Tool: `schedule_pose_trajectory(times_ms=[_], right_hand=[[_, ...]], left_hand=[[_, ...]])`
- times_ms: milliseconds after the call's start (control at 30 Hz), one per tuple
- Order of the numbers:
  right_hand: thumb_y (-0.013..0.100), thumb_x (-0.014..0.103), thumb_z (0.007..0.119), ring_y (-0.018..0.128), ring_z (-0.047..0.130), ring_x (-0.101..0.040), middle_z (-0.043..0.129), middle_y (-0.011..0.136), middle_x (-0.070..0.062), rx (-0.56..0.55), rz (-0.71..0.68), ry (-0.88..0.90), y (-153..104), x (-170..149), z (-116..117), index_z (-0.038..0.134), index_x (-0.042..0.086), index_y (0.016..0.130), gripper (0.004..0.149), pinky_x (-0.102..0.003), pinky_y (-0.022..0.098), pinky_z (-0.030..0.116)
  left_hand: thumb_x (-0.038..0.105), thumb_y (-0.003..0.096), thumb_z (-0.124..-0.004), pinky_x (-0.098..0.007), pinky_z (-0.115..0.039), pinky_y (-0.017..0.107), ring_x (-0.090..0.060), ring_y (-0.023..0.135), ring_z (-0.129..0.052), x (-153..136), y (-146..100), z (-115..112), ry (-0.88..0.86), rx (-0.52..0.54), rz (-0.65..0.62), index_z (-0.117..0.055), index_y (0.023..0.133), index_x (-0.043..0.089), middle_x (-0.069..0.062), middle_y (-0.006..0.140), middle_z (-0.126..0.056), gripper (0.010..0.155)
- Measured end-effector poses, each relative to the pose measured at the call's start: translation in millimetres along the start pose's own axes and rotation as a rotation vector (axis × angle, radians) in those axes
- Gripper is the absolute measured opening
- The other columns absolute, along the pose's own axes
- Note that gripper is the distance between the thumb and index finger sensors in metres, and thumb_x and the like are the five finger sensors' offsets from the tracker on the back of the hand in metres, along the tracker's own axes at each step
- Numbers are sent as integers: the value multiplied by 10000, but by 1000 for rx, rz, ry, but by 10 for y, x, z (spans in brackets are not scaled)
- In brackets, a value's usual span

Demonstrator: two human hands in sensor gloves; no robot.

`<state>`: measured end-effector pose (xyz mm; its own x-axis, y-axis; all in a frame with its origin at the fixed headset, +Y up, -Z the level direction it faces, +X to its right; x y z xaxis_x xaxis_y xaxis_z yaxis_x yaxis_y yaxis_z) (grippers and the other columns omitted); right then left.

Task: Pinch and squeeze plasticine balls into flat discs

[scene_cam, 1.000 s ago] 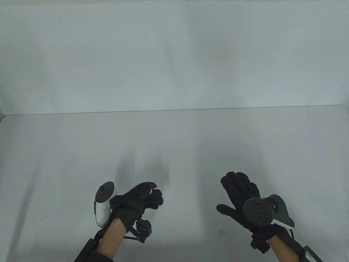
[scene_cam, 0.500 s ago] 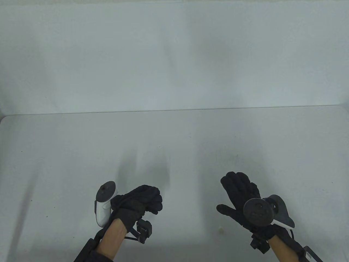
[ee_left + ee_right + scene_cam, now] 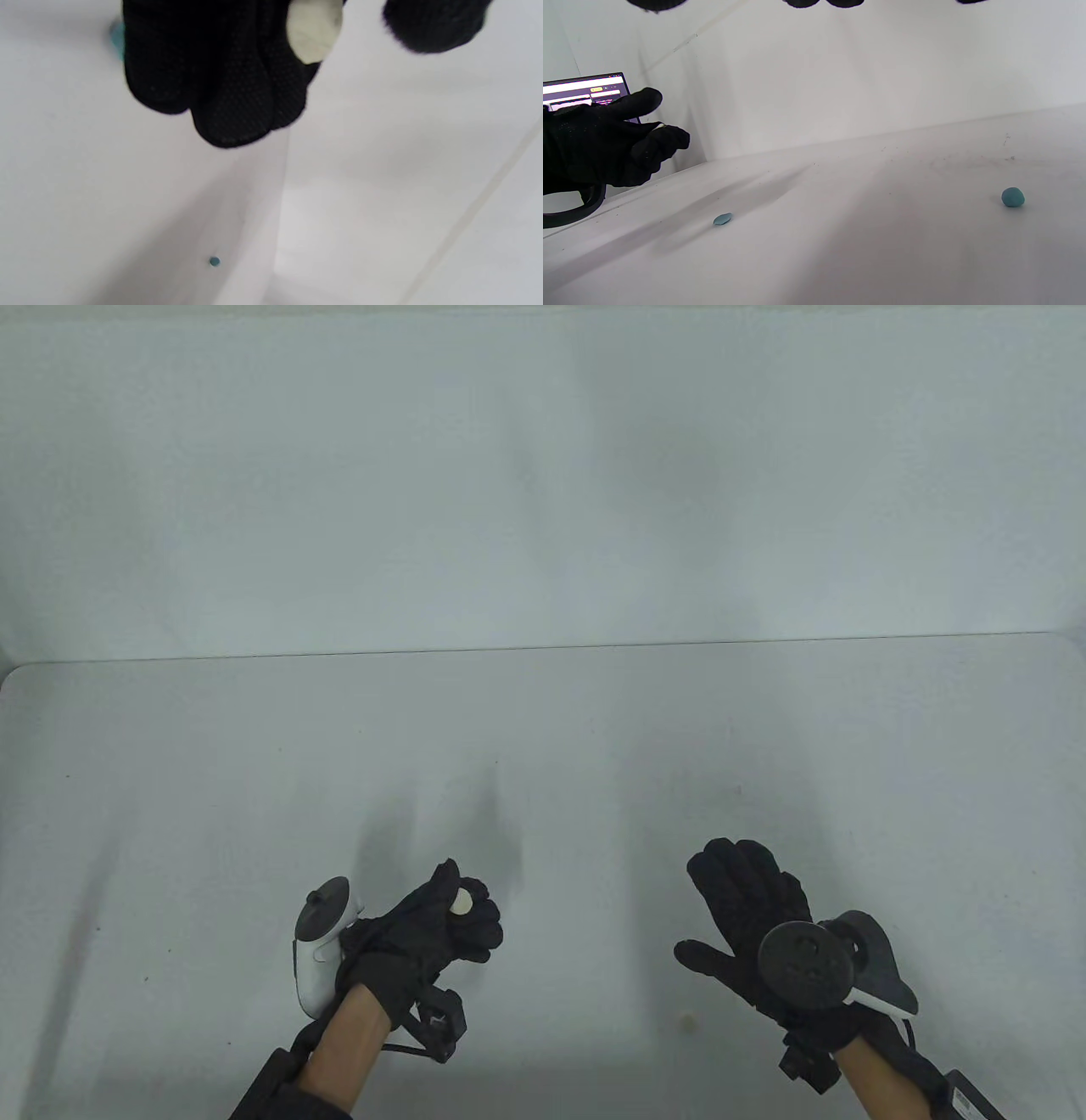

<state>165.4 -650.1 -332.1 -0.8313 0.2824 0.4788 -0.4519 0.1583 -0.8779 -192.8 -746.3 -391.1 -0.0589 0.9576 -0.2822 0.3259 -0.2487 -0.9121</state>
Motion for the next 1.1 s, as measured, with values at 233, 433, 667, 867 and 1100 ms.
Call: schedule_pose_trajectory(times_ms=[233, 433, 667, 867, 1100], right_hand=[[553, 658, 514, 1097, 347, -542, 314, 1227, -198, 0, -2, -1, 6, 3, 7, 333, 112, 1165, 840, -750, 694, 467], [553, 658, 513, 1096, 349, -542, 314, 1227, -198, -5, -4, -1, 3, -2, -3, 335, 112, 1164, 838, -750, 694, 467], [553, 659, 513, 1098, 347, -541, 313, 1227, -199, -6, -6, -1, 2, -8, -7, 333, 113, 1164, 839, -750, 695, 466], [553, 658, 514, 1098, 347, -541, 316, 1227, -198, -7, -6, 0, -2, -18, -12, 335, 111, 1164, 839, -750, 695, 467], [553, 657, 515, 1097, 348, -541, 312, 1227, -198, -4, -10, -1, -9, -40, -19, 332, 113, 1164, 838, -749, 695, 466]], left_hand=[[395, 542, -717, -355, -934, 416, -174, 427, -1107, 39, -22, 52, 70, 72, 9, -858, 800, 108, -59, 621, -1005, 411], [427, 532, -716, -324, -956, 399, -148, 407, -1132, 73, -22, 11, 78, 70, -14, -882, 777, 111, -27, 591, -1034, 433], [588, 540, -581, -486, -792, 614, -415, 812, -928, -28, 17, -88, -21, -61, 5, -609, 1048, -44, -254, 965, -790, 811], [359, 566, -666, -370, -918, 468, -253, 554, -1103, -12, 34, -44, 36, 2, 18, -811, 873, 14, -121, 717, -996, 484], [341, 560, -661, -312, -961, 430, -177, 505, -1139, 75, 38, -42, 83, 50, -22, -812, 862, 5, -70, 672, -1017, 476]])
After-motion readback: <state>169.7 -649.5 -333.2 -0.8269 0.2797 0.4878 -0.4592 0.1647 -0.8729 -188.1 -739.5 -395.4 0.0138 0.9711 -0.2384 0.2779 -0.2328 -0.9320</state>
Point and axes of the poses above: the tracker on the back of each hand, its own x axis roughly to the thumb side, its own y axis roughly from the wrist to the fingertips, z = x × y, the point moved 5 cm from there along y, roughly from the wrist to the fingertips
